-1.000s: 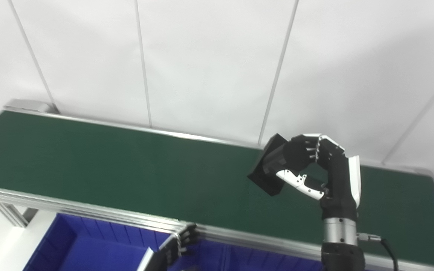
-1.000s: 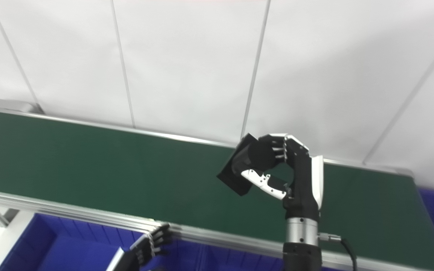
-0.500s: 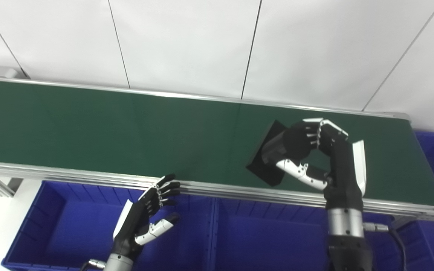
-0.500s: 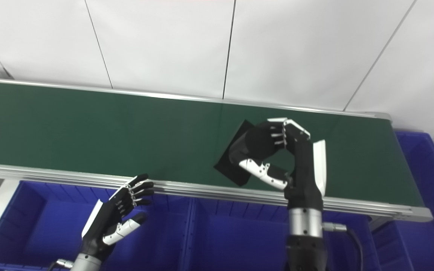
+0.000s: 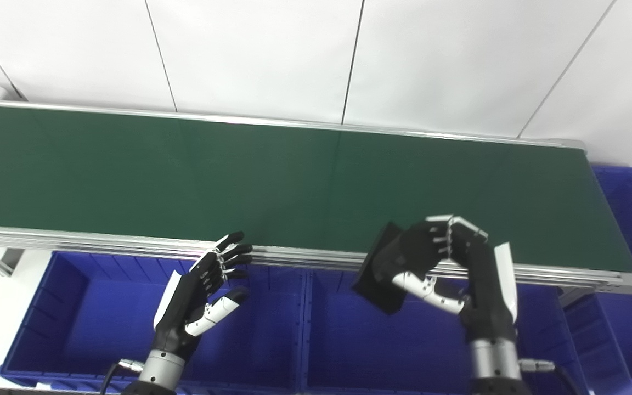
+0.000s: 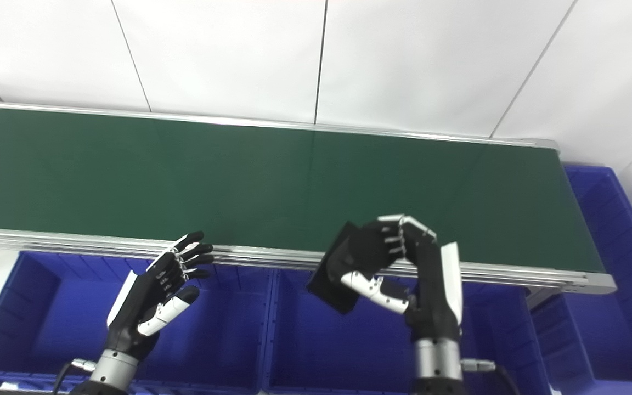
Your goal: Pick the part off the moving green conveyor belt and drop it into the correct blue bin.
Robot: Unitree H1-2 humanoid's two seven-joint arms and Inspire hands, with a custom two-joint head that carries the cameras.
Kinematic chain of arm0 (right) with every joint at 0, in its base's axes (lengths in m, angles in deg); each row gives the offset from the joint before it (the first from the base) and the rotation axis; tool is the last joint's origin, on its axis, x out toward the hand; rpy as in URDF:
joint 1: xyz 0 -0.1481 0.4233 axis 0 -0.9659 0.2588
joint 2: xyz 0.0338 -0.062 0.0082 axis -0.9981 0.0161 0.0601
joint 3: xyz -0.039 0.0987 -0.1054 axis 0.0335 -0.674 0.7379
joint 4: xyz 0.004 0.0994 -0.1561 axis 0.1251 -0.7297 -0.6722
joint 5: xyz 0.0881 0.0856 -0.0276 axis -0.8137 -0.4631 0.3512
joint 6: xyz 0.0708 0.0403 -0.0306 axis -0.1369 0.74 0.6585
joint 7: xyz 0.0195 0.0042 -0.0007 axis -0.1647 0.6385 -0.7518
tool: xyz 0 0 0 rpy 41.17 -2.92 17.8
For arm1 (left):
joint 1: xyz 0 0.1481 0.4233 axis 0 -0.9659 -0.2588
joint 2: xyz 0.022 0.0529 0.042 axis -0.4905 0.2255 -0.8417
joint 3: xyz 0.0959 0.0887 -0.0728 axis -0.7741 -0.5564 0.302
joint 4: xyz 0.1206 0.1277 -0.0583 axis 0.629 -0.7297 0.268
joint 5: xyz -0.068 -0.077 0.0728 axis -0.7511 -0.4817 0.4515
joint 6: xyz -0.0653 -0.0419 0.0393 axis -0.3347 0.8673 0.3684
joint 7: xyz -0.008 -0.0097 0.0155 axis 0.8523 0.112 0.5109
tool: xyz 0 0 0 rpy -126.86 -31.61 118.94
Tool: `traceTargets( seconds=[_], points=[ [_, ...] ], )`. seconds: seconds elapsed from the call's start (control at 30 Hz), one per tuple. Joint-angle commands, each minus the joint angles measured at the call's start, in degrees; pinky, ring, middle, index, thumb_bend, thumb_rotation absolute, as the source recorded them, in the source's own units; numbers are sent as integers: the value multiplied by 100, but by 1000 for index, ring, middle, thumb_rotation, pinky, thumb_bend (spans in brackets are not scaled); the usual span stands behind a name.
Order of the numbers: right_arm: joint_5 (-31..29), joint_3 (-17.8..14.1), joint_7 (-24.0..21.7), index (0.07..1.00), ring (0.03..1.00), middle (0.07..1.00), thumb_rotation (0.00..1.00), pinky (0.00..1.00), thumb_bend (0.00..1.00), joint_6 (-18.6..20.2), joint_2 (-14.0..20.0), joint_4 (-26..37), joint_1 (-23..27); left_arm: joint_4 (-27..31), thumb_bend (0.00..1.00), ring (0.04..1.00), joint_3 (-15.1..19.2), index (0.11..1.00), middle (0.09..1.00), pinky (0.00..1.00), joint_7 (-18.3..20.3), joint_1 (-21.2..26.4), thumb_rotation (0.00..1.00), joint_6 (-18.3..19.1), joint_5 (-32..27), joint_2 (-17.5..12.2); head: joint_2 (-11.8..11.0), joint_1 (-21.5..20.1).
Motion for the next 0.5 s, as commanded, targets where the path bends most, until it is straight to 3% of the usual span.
traceTargets(
  seconds=[0.0,0.23,0.47],
  points=[
    [-60,45,96,519,445,505,0,345,500,-452,-5,-91,-75,240,849,781,40,867,813,700,51,10,608,-42,-142,-51,2,10],
    [-33,17,129,517,448,517,0,339,499,-710,181,-830,-94,299,819,787,80,871,821,708,105,-22,598,13,-194,-115,24,23],
    [163,87,213,528,439,510,0,327,498,-864,350,-1488,246,352,823,791,103,873,824,717,151,-65,589,47,-274,-143,35,58]
  ],
)
